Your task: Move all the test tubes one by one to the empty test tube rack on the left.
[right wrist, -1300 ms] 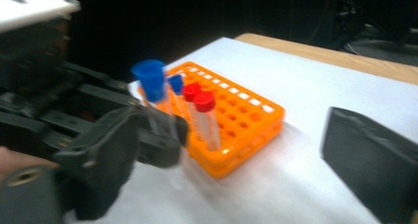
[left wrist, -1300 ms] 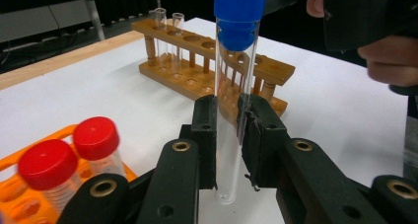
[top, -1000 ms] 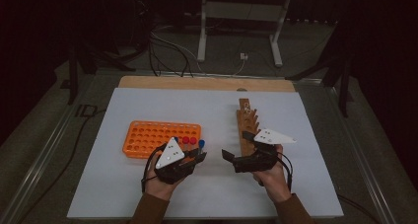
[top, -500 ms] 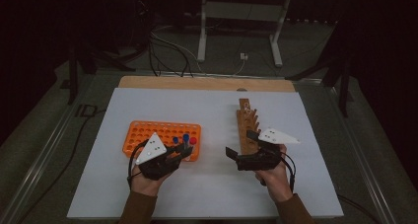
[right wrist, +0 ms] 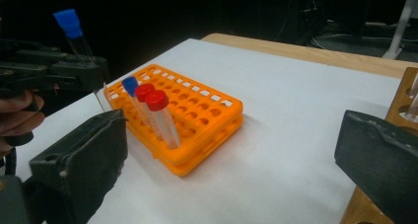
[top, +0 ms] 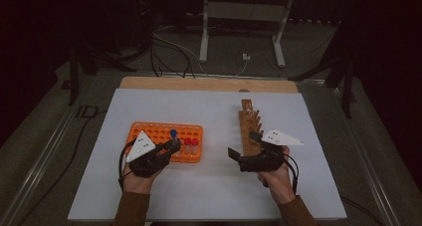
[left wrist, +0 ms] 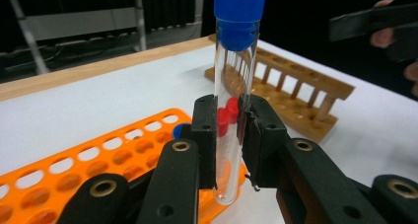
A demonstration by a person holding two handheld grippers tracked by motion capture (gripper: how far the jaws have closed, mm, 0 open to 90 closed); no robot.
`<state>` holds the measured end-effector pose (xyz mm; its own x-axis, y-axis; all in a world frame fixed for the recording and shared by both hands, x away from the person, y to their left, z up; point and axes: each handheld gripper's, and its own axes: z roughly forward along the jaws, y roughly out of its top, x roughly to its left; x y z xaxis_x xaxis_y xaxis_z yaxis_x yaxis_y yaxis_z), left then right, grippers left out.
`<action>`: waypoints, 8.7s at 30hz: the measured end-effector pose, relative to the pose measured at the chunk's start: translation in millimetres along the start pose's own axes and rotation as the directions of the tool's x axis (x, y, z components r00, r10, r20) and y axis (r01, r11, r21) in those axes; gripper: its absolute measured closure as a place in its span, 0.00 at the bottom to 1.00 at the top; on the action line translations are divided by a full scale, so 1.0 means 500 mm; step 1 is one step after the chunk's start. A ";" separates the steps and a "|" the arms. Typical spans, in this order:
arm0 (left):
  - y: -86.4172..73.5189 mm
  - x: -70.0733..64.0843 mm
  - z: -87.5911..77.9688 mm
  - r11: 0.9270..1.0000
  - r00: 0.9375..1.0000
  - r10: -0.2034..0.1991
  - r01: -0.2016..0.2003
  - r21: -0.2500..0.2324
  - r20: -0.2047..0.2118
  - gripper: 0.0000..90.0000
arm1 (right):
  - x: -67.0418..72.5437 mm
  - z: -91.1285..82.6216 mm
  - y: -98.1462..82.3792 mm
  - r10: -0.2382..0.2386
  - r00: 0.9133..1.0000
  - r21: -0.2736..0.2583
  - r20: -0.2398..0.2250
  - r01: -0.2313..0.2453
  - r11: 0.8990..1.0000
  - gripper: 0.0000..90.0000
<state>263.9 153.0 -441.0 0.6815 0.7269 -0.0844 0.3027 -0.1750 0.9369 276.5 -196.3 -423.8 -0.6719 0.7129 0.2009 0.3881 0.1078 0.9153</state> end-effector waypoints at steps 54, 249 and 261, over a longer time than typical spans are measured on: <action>-0.079 0.037 0.073 0.976 0.988 -0.023 0.056 0.209 -0.155 0.86 | 0.001 0.001 -0.002 -0.010 0.999 0.006 -0.030 0.010 1.000 0.00; 0.019 -0.120 0.073 0.996 0.996 0.084 -0.083 -0.018 0.036 0.12 | 0.057 0.046 0.033 -0.159 0.980 0.112 -0.116 0.172 0.979 0.84; 0.011 -0.147 0.096 0.988 0.985 0.143 -0.148 0.048 0.099 0.46 | 0.087 0.053 0.027 -0.165 0.969 0.126 -0.184 0.190 0.974 0.84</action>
<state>247.2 66.7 -445.8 0.7805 0.6249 0.0171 0.2298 -0.3123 0.9218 269.0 -145.5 -411.7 -0.8313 0.5451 0.1084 0.3302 0.3275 0.8853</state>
